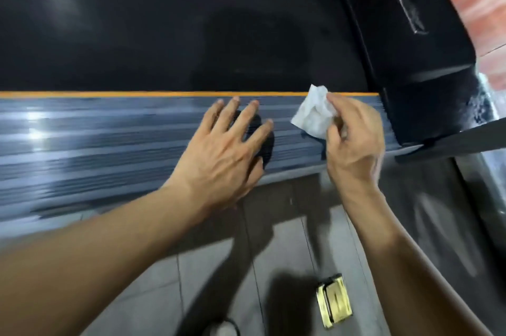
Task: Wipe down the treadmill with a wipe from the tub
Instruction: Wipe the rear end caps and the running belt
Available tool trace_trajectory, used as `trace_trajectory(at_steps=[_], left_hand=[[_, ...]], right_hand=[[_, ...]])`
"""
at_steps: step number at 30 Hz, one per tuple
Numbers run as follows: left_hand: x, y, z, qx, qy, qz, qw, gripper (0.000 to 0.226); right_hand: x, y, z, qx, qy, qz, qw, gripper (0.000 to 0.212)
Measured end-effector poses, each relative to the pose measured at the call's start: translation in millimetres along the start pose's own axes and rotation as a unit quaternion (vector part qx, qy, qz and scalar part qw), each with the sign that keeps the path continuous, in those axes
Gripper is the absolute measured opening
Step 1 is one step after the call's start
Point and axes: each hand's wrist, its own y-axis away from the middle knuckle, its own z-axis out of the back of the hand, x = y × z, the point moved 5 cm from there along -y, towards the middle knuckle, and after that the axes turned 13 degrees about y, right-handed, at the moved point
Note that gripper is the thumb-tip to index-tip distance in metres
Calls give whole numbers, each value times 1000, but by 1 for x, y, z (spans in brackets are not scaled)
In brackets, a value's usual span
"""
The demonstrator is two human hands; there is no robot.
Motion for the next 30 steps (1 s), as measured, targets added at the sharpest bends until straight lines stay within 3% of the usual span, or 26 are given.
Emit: trace_trajectory(at_steps=[4, 9, 18, 23, 27, 30], left_hand=[[-19, -25, -23, 3, -16, -39, 999, 64], [-26, -33, -38, -4, -13, -20, 1000, 65], [-29, -32, -38, -18, -41, -16, 999, 66], [-28, -32, -38, -11, -41, -5, 999, 68], [-28, -32, -38, -6, -33, 4, 999, 68], [-28, -32, -39, 0, -34, 10, 999, 68]], right_hand=[[-50, 4, -8, -29, 25, 14, 999, 41], [-52, 17, -45, 129, -51, -54, 989, 44], [-71, 13, -50, 190, -52, -22, 980, 37], [-151, -26, -50, 193, -21, -184, 964, 35], [-150, -28, -54, 198, -63, -248, 946, 35], [-80, -18, -59, 253, -125, -119, 952, 40]])
